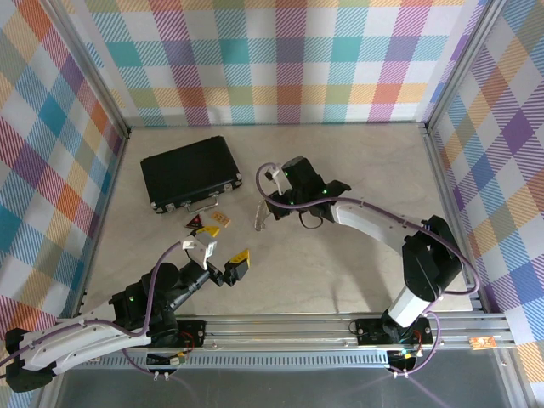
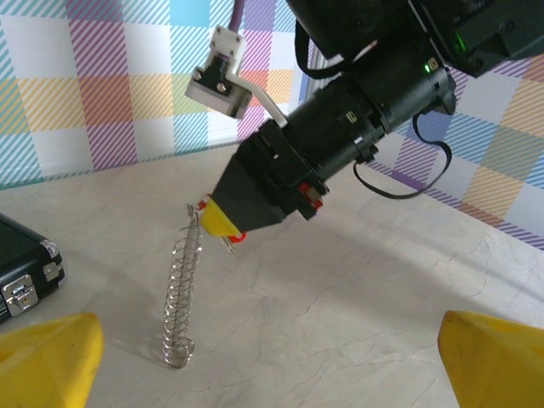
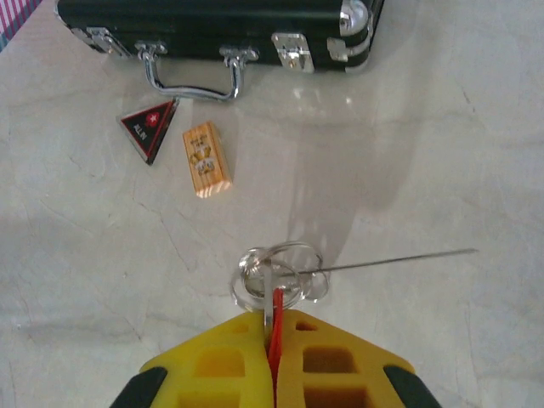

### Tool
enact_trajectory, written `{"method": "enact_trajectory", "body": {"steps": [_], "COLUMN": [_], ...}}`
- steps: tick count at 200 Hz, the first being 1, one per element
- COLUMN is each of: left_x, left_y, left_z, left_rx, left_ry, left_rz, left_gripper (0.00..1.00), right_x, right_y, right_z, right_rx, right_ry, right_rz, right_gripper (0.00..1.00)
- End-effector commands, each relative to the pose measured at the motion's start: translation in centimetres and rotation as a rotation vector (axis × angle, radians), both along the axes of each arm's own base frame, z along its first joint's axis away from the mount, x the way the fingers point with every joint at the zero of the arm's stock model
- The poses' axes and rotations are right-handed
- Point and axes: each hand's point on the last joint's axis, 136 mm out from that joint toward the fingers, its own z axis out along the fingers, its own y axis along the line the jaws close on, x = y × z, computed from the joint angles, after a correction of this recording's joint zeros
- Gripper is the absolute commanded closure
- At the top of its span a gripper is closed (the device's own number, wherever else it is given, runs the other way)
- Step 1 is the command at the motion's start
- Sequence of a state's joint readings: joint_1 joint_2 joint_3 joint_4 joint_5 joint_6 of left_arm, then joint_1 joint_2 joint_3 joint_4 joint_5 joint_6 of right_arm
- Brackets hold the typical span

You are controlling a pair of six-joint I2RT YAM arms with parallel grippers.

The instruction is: Put the keys on the keyring

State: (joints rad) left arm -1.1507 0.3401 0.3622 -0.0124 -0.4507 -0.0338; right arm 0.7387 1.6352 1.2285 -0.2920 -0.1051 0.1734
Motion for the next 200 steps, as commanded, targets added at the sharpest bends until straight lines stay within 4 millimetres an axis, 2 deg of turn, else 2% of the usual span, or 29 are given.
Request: {"method": "enact_trajectory", "body": {"steps": [1,21,49,70,121,162,200], "left_x": [0.0,0.0,0.0,0.0,0.0,0.2,0.5], "left_y": [-0.1,-0.2,-0.2,0.0,-0.5,-0.9,-0.8], "left_z": [0.8,0.7,-0.1,0.0,0.2,0.4,-0.1], "left_rx": [-0.040,-0.034,-0.041,-0.052,-0.036,0.004,0.062], "left_ry": [-0.025,-0.021,-0.005,-0.010,-0.006,-0.004,-0.006], "left_rz": [-0.001,-0.002,-0.002,0.001,-0.012,-0.013,0.006], "left_gripper": [0.00,0.00,0.00,0.00,0.00,0.00,0.00], "right_x": [-0.8,-2.2,-4.6,-6.1,-8.5,-10.6,-12.4], "right_y": [-0.5,-1.3,-2.3,-2.6,-2.8,-4.0,-4.2], "right_z": [1.1,0.2,-2.6,-4.0,-6.9,-10.1,-11.1], "right_rx": [0.060,0.071,0.089,0.097,0.083,0.060,0.057], "right_ry": [0.001,0.033,0.114,0.164,0.238,0.306,0.349], "right_rz": [-0.014,-0.026,-0.037,-0.031,-0.016,-0.027,-0.023], "right_gripper": [1.00,1.00,1.00,1.00,1.00,1.00,1.00]}}
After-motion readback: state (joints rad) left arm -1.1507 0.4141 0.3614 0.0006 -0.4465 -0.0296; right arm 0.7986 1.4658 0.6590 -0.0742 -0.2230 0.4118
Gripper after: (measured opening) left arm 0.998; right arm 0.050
